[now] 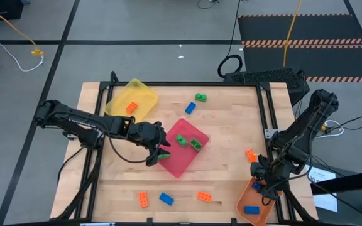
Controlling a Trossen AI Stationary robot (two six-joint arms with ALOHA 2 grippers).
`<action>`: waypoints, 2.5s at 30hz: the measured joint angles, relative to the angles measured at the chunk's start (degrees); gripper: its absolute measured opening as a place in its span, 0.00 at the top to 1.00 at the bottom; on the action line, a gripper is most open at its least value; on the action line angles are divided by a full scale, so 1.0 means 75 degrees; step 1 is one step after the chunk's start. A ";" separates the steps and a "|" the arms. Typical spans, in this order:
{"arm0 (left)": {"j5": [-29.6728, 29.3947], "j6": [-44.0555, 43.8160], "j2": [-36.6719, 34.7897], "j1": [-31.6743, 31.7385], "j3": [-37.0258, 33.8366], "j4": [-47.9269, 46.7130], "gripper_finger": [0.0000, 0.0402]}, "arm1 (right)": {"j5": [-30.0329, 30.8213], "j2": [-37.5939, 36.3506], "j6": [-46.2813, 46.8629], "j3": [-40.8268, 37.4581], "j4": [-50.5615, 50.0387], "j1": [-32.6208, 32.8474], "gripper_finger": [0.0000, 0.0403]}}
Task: Sort & place blocks by color
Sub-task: Put the orange game piece into the yellow bin
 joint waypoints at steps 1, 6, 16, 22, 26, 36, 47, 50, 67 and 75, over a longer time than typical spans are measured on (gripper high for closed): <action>0.0000 -0.0074 -0.0003 -0.0073 0.0000 -0.0020 0.60 | 0.0054 0.0000 -0.0110 -0.0019 0.0128 -0.0019 0.37; -0.0416 -0.0094 0.0000 -0.0855 -0.0003 -0.0162 0.60 | 0.0562 0.0000 -0.0746 -0.0026 0.0706 -0.0219 0.36; -0.2672 -0.0410 0.0003 -0.2648 -0.0009 -0.0487 0.60 | 0.2700 -0.0003 -0.3136 -0.0026 0.2440 -0.1037 0.36; -0.3467 -0.1995 0.0003 -0.2719 -0.0009 -0.2056 0.60 | 0.3352 -0.0003 -0.2849 -0.0026 0.1226 -0.2117 0.38; -0.3629 -0.2903 0.0003 -0.2642 -0.0009 -0.2744 0.60 | 0.3337 -0.0003 -0.2026 -0.0026 -0.0607 -0.2845 0.43; -0.4219 -0.2835 0.0003 -0.2266 -0.0009 -0.2923 0.60 | 0.1115 0.0423 -0.1525 -0.0026 -0.2485 -0.4382 0.45; -0.4787 -0.1856 0.0003 -0.1488 -0.0009 -0.2831 0.60 | 0.0294 0.1586 -0.0970 -0.0029 -0.3681 -0.4631 0.29; -0.4785 -0.1698 0.0003 -0.1419 -0.0009 -0.2832 0.60 | -0.0004 0.1746 -0.0891 -0.0029 -0.3131 -0.4628 0.27; -0.4780 -0.1653 0.0003 -0.1416 -0.0009 -0.2856 0.60 | -0.0846 0.1902 -0.0254 -0.1330 -0.2261 -0.4628 0.26; -0.4777 -0.1677 0.0003 -0.1413 -0.0009 -0.2853 0.60 | -0.0885 0.1798 -0.0167 -0.1829 -0.1381 -0.4628 0.32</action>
